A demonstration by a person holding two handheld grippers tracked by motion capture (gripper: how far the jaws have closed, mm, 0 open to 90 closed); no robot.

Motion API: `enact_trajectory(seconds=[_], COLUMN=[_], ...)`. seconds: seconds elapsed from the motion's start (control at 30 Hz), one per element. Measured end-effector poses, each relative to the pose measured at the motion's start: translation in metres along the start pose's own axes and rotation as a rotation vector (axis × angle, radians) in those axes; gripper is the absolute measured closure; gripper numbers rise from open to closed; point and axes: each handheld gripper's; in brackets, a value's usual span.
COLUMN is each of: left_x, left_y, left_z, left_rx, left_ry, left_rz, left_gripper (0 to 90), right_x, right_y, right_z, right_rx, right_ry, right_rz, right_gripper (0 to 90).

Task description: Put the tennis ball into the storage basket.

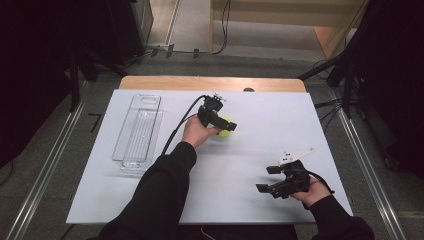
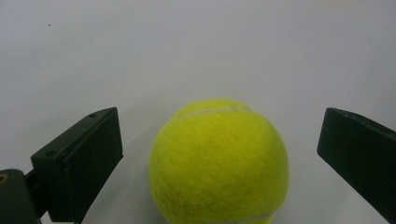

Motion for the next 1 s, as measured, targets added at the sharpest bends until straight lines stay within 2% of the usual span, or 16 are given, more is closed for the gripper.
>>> enact_trajectory(seconds=[0.07,0.6,0.77,0.8,1.0], left_x=[0.002,0.014,0.015,0.015,0.017], left_y=[0.001,0.011,0.013,0.013,0.017], left_z=[0.000,0.002,-0.003,-0.003,-0.004], left_rx=[0.009,0.011,0.043,0.043,0.069], left_ry=[-0.002,-0.017,-0.031,-0.031,-0.053], left_rz=[0.017,0.056,0.056,0.056,0.046], left_gripper=[0.3,3.9,8.3,13.6,25.2], right_x=[0.000,0.000,0.000,0.000,0.000], right_y=[0.000,0.000,0.000,0.000,0.000], right_z=[0.000,-0.001,-0.001,-0.001,-0.001], right_rx=[0.000,-0.001,-0.001,-0.001,0.001], right_ry=[0.000,0.002,0.004,0.004,0.007], right_rz=[0.000,-0.001,-0.003,-0.003,-0.003], right_gripper=[14.8,14.8,14.8,14.8,14.8])
Point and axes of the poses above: each handheld gripper's, and its own axes: x roughly forward along the jaws, y roughly out of its underside, z roughly to its left, and after that the axes turned 5 degrees about y, right-handed
